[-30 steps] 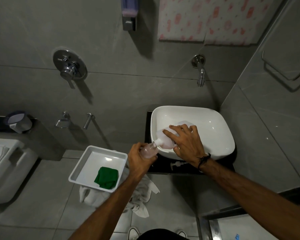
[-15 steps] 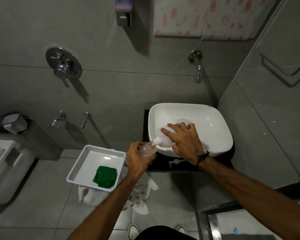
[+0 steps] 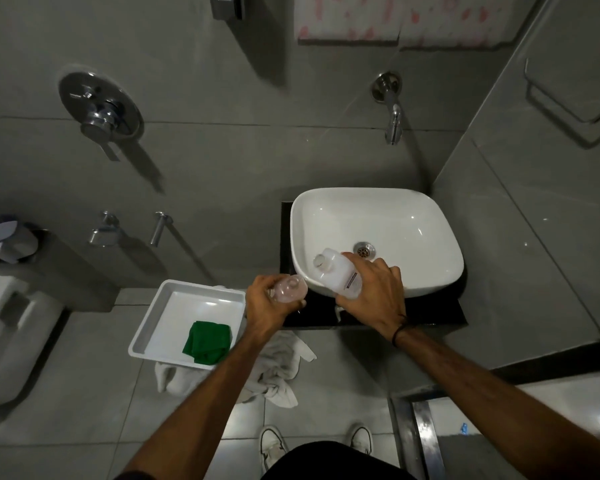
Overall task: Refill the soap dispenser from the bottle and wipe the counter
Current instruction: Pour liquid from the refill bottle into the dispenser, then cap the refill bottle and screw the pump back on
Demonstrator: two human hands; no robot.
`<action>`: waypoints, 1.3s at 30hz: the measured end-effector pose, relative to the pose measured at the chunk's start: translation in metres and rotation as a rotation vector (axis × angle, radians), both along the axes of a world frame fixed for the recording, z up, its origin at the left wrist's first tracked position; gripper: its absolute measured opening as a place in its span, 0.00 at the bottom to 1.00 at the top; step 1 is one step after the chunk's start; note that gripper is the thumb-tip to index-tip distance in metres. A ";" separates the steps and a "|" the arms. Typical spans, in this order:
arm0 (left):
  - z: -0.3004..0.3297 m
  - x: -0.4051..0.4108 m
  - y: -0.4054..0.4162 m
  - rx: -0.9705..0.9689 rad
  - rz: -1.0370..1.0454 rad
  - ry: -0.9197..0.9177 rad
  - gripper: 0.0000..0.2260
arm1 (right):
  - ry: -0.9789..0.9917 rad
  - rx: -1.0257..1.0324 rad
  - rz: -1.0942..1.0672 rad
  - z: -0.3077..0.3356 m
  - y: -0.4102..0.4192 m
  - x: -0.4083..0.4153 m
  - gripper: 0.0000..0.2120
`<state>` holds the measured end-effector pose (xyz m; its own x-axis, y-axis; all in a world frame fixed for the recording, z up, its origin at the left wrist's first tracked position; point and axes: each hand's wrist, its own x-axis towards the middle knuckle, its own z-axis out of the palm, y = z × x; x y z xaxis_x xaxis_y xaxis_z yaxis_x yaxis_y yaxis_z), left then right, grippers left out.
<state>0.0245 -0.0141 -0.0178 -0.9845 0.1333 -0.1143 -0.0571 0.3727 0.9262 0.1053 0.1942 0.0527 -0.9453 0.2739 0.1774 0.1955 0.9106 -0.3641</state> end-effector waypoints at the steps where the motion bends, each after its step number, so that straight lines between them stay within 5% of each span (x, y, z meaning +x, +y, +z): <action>1: -0.004 -0.003 0.000 -0.039 -0.024 -0.008 0.29 | -0.001 -0.070 -0.042 -0.004 0.000 0.004 0.36; 6: -0.025 -0.013 0.010 -0.187 -0.124 -0.091 0.30 | -0.024 -0.371 -0.175 -0.031 0.003 0.030 0.38; 12: -0.049 -0.019 0.027 -0.216 -0.192 -0.149 0.24 | -0.054 -0.470 -0.286 -0.064 0.011 0.049 0.38; 22: -0.061 0.000 0.030 -0.355 -0.156 -0.186 0.38 | -0.045 -0.603 -0.406 -0.091 0.036 0.077 0.39; 26: -0.071 0.031 0.033 -0.611 0.010 -0.392 0.32 | -0.078 -0.625 -0.425 -0.102 0.056 0.098 0.39; 30: -0.080 0.057 0.063 -0.617 -0.206 -0.549 0.22 | -0.110 -0.644 -0.481 -0.111 0.085 0.124 0.39; 36: -0.063 0.086 0.178 -0.503 -0.625 -0.212 0.06 | -0.135 -0.613 -0.560 -0.120 0.136 0.167 0.39; 39: -0.060 0.085 0.239 -0.478 -0.738 0.121 0.14 | -0.191 -0.607 -0.564 -0.125 0.158 0.184 0.39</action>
<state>0.1098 0.2246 -0.0777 -0.6754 0.7036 -0.2210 0.4386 0.6241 0.6466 0.2891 0.3522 -0.0721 -0.6376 0.7089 -0.3016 0.6694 0.3161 -0.6723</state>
